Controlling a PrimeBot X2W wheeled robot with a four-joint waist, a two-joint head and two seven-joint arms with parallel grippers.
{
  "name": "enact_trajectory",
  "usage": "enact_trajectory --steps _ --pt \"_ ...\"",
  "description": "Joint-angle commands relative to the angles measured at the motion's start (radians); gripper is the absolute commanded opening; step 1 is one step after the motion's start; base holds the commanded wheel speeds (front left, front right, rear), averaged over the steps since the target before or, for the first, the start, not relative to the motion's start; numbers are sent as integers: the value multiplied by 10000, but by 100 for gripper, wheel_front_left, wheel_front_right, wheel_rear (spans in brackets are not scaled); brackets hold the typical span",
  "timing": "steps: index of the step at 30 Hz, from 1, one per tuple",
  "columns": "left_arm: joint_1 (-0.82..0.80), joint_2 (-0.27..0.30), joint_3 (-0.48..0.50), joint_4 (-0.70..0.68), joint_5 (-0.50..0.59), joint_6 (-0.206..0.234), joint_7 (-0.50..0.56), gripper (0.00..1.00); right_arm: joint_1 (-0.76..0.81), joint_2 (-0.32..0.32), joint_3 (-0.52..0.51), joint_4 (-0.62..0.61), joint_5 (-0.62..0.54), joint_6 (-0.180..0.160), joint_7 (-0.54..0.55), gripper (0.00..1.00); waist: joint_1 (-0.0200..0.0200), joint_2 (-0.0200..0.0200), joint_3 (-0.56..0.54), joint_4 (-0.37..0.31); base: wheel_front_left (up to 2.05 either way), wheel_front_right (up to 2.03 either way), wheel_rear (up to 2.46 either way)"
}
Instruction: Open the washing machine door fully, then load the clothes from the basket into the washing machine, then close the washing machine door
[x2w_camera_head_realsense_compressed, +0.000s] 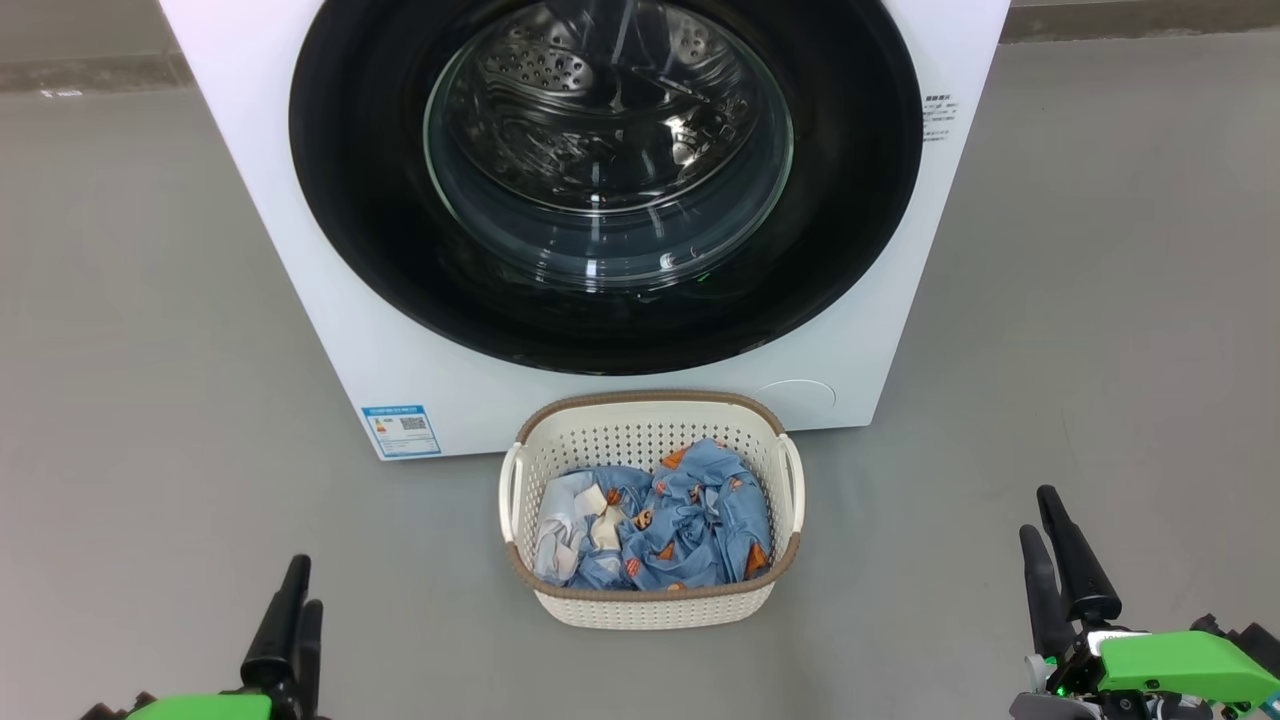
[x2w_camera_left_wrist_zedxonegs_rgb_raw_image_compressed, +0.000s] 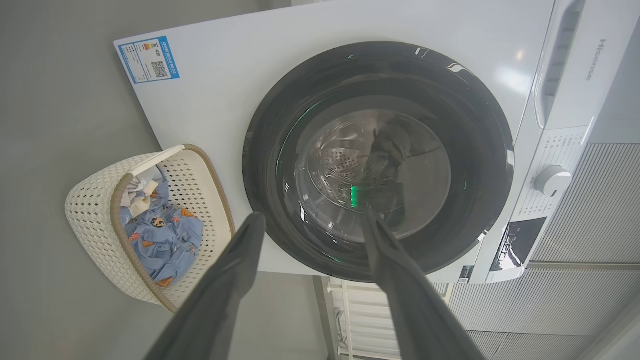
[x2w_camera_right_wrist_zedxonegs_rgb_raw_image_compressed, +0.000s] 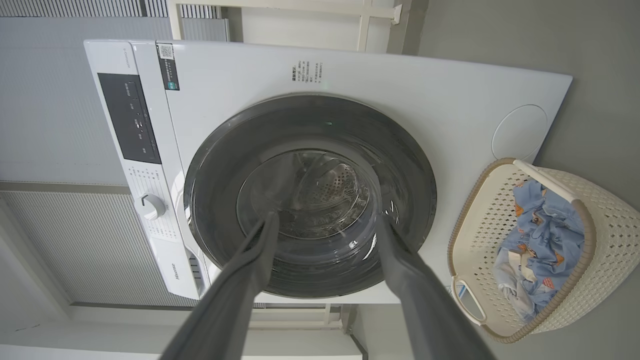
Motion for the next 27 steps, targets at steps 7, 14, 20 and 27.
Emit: enact_trajectory --steps 7,14,20,27 --pt "-520 229 -23 -471 409 -33 -285 100 -570 -207 271 -550 -434 5 -272 100 -1 0 -19 -32 0 0 0" --pt "-587 293 -106 -630 1046 -37 -502 100 -616 -281 438 -733 -1040 5 -478 100 -1 0 -52 -60 0 0 0" --pt "-622 355 -229 -768 1815 -41 -683 100 -646 -363 610 -868 -1744 6 -654 100 -1 0 -85 -76 0 0 0" --pt "-675 428 -358 -884 2809 -46 -892 100 -720 -507 899 -1026 -2812 7 -858 100 -1 0 -106 -99 0 0 0"
